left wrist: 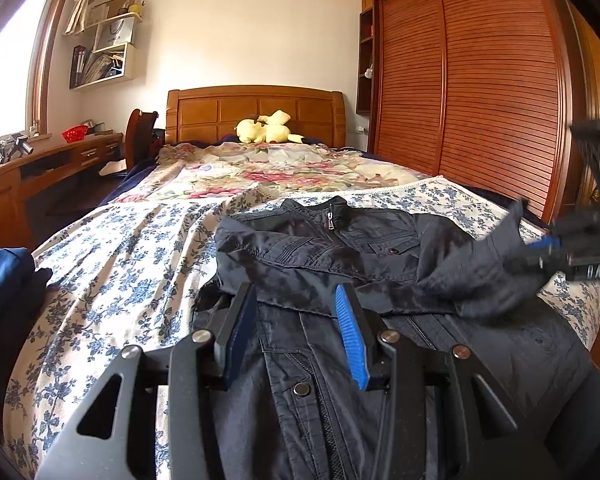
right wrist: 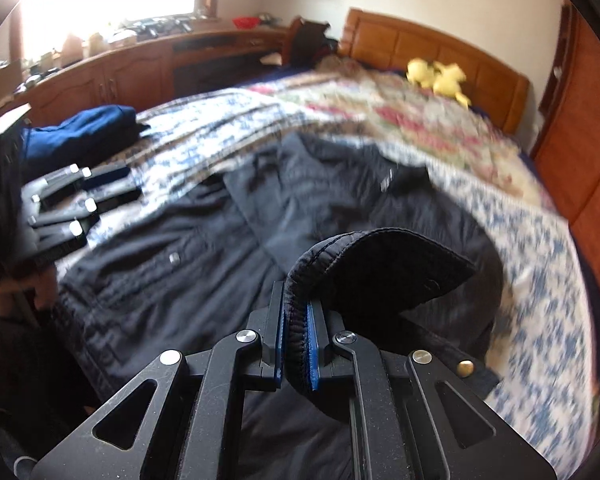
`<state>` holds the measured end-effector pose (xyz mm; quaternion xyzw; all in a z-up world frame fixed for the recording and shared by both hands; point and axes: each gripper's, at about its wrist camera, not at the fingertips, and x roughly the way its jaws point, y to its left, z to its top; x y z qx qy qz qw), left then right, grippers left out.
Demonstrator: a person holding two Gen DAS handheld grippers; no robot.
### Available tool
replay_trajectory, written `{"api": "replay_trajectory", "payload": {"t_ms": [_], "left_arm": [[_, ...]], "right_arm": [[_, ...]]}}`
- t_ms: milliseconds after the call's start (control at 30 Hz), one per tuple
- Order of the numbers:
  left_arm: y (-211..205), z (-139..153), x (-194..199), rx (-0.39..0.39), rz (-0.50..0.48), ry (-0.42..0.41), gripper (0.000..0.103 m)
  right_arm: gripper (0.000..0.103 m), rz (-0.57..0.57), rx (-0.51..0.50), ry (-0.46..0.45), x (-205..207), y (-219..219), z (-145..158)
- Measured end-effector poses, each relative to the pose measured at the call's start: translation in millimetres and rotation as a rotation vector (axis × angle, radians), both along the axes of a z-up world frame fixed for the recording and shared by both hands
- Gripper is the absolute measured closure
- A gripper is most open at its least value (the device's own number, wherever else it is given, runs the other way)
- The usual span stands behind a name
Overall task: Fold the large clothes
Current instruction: 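Lay the held sleeve across the jacket body and open the right tool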
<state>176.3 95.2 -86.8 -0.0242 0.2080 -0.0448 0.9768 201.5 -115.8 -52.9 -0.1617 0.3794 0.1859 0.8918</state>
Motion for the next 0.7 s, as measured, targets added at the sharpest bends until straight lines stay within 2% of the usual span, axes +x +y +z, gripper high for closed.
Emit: {"api": "replay_trajectory", "payload": {"t_ms": [133,333,500,700], "left_arm": [[0.0,0.5,-0.6,-0.001,0.006,-0.007,0.063],[-2.1,-0.5,1.6,0.01,0.006,0.002,0.063],[-3.0,-0.9,2.2,0.012,0.005,0.004,0.063],[-5.6,-3.7,3.6,0.016,0.003,0.007,0.063]], "right_arm": [[0.096,-0.089,0.1,0.079,-11.2,-14.6,-17.1],[0.091,-0.099,0.085,0.079,-39.3,-6.8,-35.4],[0.071,-0.141,0.097,0.097,-53.1,-11.6,-33.3],[0.061,-0.149,0.089,0.059,-69.6,-18.4,-16.3]]}}
